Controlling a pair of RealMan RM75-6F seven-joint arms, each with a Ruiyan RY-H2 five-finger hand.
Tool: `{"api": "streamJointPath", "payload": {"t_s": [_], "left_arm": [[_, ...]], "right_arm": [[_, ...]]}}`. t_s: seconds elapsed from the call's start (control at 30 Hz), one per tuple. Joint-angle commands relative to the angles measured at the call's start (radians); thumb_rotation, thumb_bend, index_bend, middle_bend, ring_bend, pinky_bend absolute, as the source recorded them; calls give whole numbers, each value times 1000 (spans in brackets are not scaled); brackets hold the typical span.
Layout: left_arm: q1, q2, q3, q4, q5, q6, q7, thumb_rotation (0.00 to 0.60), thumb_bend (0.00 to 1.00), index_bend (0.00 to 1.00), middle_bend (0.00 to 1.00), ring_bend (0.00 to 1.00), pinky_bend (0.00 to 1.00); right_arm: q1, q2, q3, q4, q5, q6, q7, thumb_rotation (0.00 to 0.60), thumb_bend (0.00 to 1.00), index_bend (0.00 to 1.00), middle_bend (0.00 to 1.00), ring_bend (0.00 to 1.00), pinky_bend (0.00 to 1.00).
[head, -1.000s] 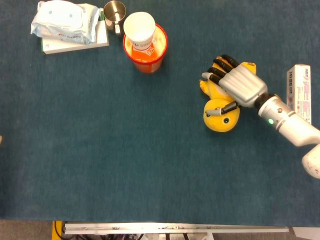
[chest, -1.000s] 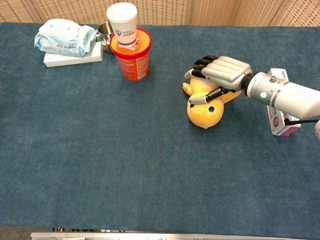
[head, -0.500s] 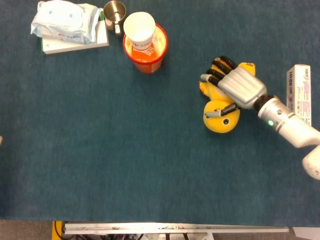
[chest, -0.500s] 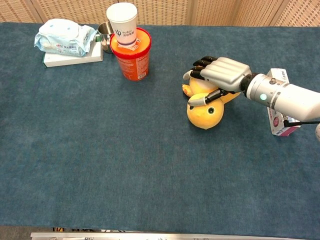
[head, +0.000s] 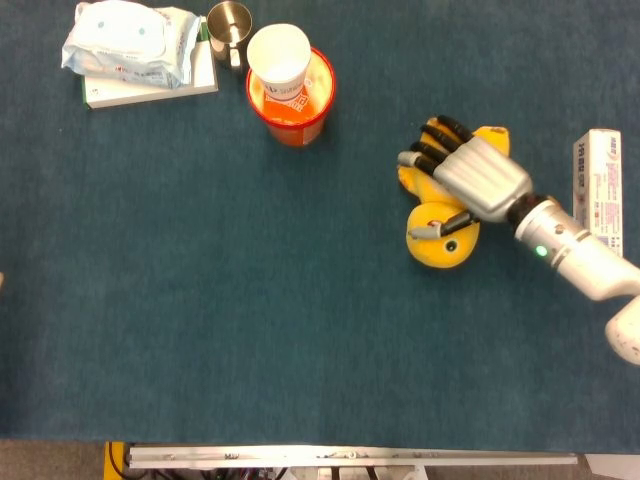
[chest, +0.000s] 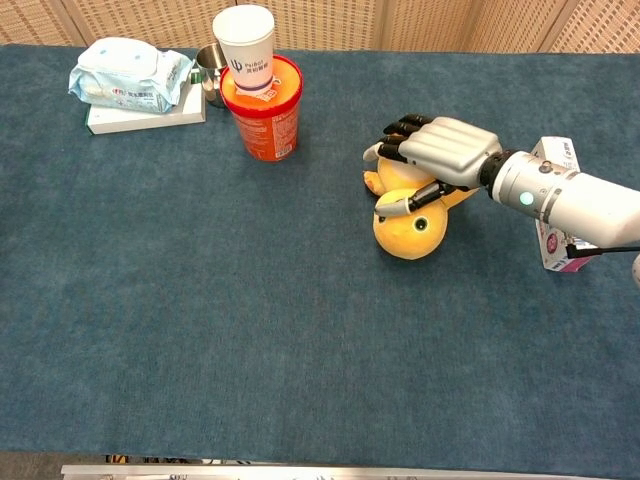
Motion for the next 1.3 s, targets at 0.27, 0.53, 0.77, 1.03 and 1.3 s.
{"api": "streamJointPath", "payload": {"t_s": [0.27, 0.53, 0.77, 1.03, 1.3], "left_arm": [[-12, 0, -3, -2, 2, -15, 3, 600, 148, 85, 43, 6, 32], [-19, 4, -9, 1, 6, -16, -6, 600, 148, 85, 43, 6, 32], [-31, -4, -12, 2, 20, -16, -2, 600, 148, 85, 43, 6, 32], [-39, -14, -15, -1, 24, -16, 9, 600, 148, 84, 43, 6, 32], [-54, -16, -15, -12, 30, -32, 22, 600, 148, 85, 43, 6, 32]], "right_arm": [[-84, 144, 18, -164, -66, 209, 47, 37, 0, 147, 173, 0, 0], [-220, 327, 17, -323, -26, 379, -32, 291, 0, 147, 173, 0, 0], [-354, 461, -19, -415, 10, 494, -98, 529, 0, 146, 173, 0, 0], [-496, 485, -42, -394, 25, 626, -55, 582, 0, 147, 173, 0, 0], [-565, 480, -49, -383, 15, 660, -17, 583, 0, 147, 173, 0, 0]]}}
